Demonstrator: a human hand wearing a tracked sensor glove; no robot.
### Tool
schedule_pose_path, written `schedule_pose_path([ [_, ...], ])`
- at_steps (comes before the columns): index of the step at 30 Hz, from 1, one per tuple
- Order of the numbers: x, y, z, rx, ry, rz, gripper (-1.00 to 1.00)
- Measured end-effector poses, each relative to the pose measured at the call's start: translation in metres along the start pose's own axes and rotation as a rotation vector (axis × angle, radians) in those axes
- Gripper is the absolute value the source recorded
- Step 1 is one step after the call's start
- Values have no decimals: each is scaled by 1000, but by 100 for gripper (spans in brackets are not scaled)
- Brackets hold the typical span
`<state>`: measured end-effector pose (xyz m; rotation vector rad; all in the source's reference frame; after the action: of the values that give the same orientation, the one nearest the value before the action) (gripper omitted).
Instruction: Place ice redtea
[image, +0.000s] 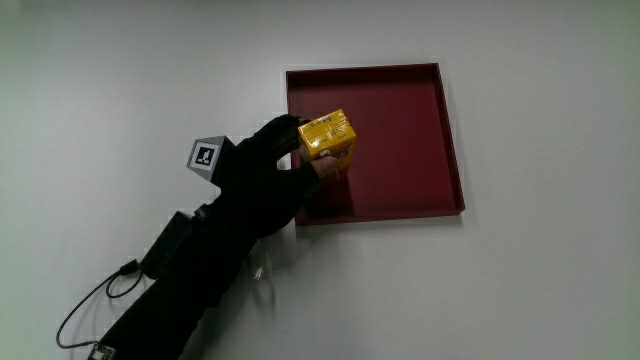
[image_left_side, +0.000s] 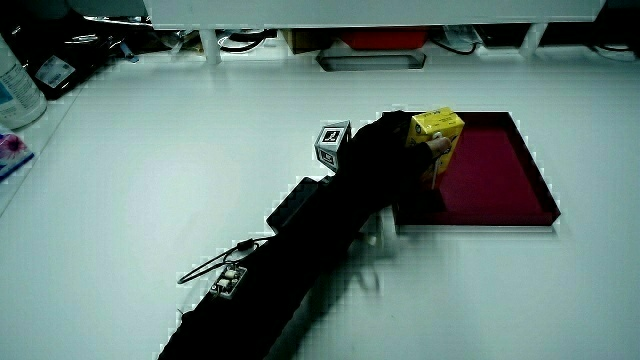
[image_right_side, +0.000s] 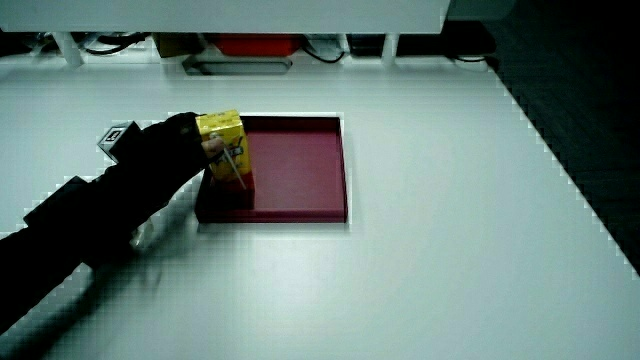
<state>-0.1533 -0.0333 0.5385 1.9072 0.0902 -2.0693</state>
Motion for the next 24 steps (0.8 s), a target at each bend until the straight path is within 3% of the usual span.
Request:
schedule_pose_path([
  [8,2,-10,4,4,-80,49,-58],
  [13,21,-27,14,-57,-90,77,-79],
  [20,44,-55,37,-129,41,115,-100],
  [24,59,-71,49,-162,175,49,-100],
])
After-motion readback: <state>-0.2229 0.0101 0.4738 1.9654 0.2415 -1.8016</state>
